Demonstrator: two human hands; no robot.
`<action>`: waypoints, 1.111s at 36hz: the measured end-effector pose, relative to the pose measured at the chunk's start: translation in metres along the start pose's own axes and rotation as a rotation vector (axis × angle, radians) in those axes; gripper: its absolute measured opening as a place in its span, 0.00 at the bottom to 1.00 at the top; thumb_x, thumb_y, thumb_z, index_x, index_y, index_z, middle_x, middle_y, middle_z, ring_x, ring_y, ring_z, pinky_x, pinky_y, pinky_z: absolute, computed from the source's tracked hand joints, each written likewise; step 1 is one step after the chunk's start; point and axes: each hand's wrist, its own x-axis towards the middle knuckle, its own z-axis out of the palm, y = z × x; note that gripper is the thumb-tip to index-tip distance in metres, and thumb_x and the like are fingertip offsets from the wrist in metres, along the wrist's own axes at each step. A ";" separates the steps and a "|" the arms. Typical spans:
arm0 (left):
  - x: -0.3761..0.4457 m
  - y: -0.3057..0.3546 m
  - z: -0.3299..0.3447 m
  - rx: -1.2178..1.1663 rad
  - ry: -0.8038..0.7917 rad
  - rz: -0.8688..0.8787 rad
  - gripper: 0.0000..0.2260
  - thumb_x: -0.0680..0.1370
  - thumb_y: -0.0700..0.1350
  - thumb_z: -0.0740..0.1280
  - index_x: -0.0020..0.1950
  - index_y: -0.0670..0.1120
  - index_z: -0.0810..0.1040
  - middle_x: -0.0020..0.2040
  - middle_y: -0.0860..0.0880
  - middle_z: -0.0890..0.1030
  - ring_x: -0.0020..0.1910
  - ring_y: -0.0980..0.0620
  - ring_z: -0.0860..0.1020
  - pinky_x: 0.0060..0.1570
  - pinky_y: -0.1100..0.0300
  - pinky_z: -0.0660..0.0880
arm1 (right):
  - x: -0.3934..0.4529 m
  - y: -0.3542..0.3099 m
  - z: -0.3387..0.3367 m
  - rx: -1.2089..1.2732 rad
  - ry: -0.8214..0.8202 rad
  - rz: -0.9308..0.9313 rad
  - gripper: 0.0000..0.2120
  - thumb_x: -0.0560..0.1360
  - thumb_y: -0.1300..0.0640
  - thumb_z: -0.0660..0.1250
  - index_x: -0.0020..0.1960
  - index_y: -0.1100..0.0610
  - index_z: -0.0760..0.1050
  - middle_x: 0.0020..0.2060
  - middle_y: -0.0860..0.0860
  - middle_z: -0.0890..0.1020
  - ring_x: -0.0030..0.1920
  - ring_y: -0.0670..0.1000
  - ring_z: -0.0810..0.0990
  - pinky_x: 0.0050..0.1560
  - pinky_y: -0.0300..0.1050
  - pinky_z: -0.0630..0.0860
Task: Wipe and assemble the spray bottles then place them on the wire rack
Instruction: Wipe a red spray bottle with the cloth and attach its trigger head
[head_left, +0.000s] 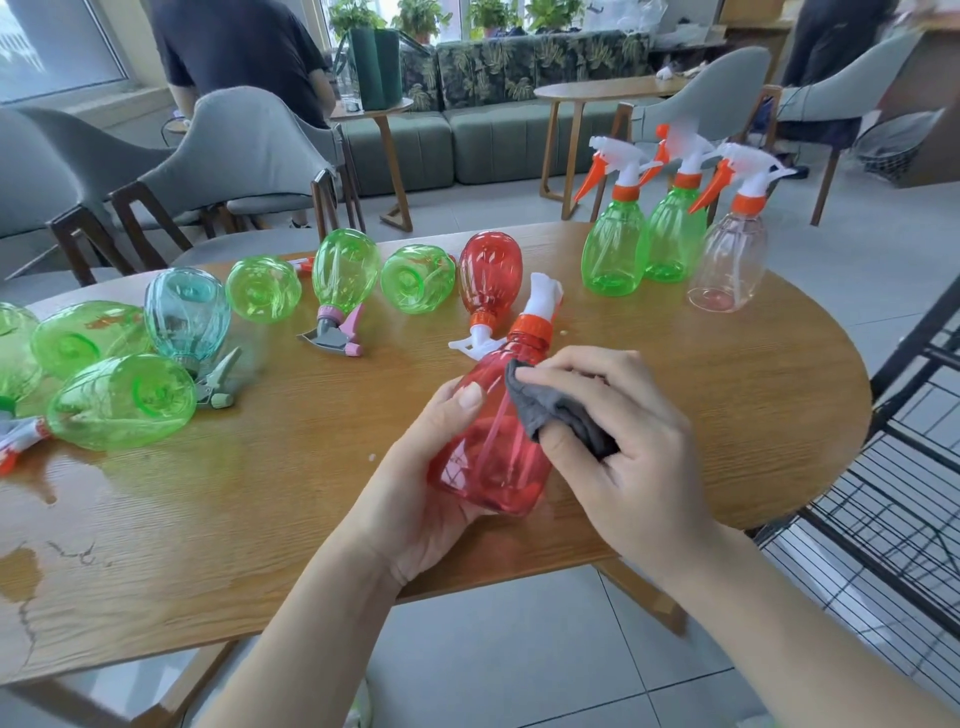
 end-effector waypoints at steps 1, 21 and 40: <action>0.001 0.000 0.000 0.011 0.003 0.006 0.42 0.67 0.56 0.82 0.74 0.40 0.71 0.61 0.38 0.80 0.53 0.42 0.84 0.47 0.45 0.84 | 0.002 0.001 -0.001 0.002 -0.002 0.021 0.12 0.79 0.62 0.67 0.60 0.61 0.83 0.56 0.53 0.81 0.58 0.55 0.80 0.61 0.47 0.76; -0.001 0.004 0.003 -0.327 -0.086 -0.184 0.27 0.84 0.58 0.62 0.71 0.36 0.72 0.56 0.40 0.78 0.53 0.44 0.81 0.48 0.55 0.82 | -0.012 -0.011 0.008 -0.163 -0.210 -0.325 0.10 0.80 0.59 0.71 0.61 0.58 0.84 0.56 0.53 0.84 0.55 0.55 0.75 0.57 0.54 0.76; 0.001 0.000 -0.003 0.013 0.053 -0.001 0.45 0.68 0.58 0.81 0.77 0.39 0.68 0.67 0.35 0.77 0.64 0.36 0.76 0.62 0.40 0.76 | -0.005 -0.002 0.009 0.063 -0.023 0.037 0.13 0.79 0.61 0.67 0.62 0.60 0.83 0.56 0.53 0.79 0.54 0.58 0.79 0.55 0.53 0.77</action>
